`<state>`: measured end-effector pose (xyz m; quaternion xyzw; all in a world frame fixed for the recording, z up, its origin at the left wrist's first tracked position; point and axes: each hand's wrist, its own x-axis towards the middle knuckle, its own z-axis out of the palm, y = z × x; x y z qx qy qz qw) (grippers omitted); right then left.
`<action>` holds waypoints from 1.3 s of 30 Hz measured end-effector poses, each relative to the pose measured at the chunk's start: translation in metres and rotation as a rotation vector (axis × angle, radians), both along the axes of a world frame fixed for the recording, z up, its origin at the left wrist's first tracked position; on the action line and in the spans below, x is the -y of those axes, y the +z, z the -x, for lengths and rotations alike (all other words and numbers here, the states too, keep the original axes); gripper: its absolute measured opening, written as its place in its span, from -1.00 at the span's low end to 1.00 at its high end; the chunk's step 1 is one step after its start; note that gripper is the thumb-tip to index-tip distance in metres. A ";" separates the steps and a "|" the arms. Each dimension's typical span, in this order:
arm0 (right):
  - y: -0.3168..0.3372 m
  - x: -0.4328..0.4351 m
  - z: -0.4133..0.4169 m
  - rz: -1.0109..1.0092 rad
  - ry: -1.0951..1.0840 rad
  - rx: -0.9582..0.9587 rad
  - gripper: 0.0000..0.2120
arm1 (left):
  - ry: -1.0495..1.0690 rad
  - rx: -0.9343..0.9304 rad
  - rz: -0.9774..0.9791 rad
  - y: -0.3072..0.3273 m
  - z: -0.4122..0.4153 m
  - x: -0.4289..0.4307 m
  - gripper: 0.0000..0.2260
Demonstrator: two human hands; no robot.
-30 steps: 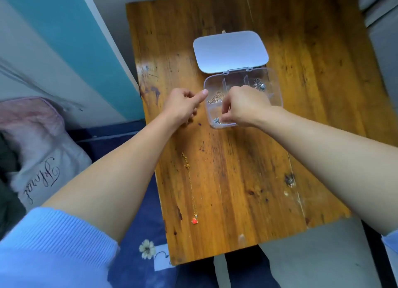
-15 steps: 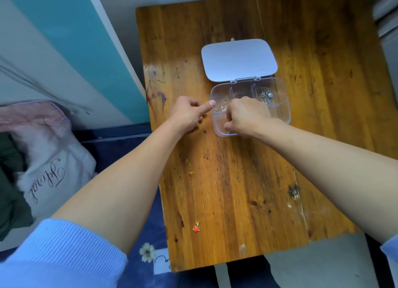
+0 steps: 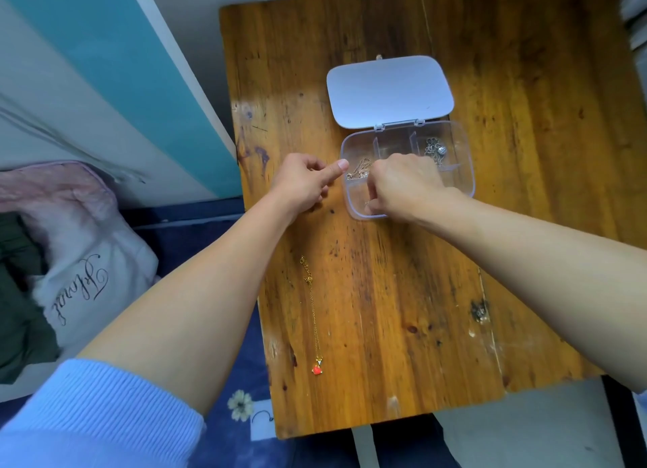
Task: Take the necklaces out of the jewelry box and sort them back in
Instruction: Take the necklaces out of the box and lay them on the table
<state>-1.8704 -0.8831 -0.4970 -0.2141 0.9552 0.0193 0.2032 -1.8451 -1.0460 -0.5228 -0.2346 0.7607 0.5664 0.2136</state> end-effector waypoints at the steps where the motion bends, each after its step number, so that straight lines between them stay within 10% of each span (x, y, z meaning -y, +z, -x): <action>1: -0.002 0.002 0.000 -0.007 0.003 -0.001 -0.82 | -0.002 0.001 0.002 0.001 0.000 0.000 -0.56; 20: 0.005 -0.002 -0.002 -0.038 -0.054 0.101 -0.86 | 0.028 0.017 0.018 0.009 -0.005 -0.007 -0.55; 32: 0.032 -0.062 -0.029 0.949 -0.784 0.441 -0.93 | 0.085 -0.032 0.109 0.013 -0.011 -0.015 -0.66; 39: 0.020 -0.102 -0.052 1.100 -1.116 0.593 -0.94 | -0.298 -0.676 0.708 0.027 -0.031 -0.061 -0.84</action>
